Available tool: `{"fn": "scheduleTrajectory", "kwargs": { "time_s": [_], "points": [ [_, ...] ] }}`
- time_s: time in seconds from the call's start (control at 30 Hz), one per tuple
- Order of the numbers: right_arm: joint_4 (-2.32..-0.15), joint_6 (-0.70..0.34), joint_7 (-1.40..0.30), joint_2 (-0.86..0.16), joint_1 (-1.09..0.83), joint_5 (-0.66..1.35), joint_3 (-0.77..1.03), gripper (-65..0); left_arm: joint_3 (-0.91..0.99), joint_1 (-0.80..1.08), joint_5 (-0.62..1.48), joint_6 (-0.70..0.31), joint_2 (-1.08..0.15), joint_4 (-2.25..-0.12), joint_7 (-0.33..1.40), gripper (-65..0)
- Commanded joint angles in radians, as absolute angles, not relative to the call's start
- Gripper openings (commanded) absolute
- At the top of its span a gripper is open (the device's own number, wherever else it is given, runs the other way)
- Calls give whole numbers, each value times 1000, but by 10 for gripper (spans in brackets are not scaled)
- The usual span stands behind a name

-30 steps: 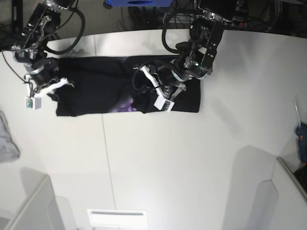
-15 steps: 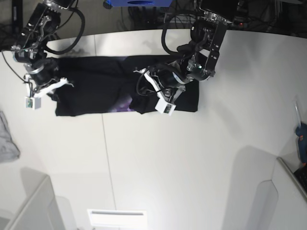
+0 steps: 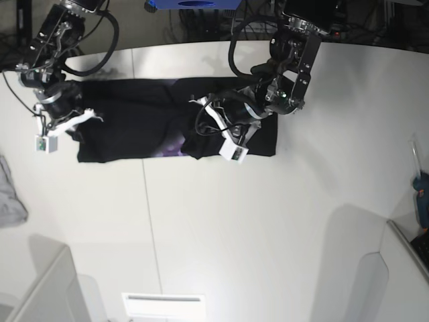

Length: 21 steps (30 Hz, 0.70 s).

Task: Fold the T-shirt properly
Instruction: 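Lay the folded end down and open the left gripper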

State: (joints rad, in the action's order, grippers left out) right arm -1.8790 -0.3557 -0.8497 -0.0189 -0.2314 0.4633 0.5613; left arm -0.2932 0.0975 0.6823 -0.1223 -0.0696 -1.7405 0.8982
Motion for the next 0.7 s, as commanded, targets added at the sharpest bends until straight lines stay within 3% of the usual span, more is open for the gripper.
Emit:
{"fn": "scheduleTrajectory", "kwargs": {
  "time_s": [0.0, 0.4, 0.43, 0.57, 0.67],
  "points": [
    [-1896, -354, -826, -28, -226, 476, 565, -650, -292, 85, 699, -130, -62, -1755, 881, -650],
    [-1896, -354, -826, -28, -226, 476, 565, -650, -291, 85, 699, -130, -62, -1755, 885, -650],
    [-1896, -354, -826, -28, -226, 476, 565, -650, -291, 85, 699, -130, -62, -1755, 885, -617],
    [-1896, -354, -826, -28, -232, 476, 565, -650, -291, 85, 699, -130, -61, -1755, 881, -354],
    [-1896, -354, -826, -28, -239, 478, 565, -650, -294, 85, 699, -130, -61, -1755, 881, -209]
  ]
}}
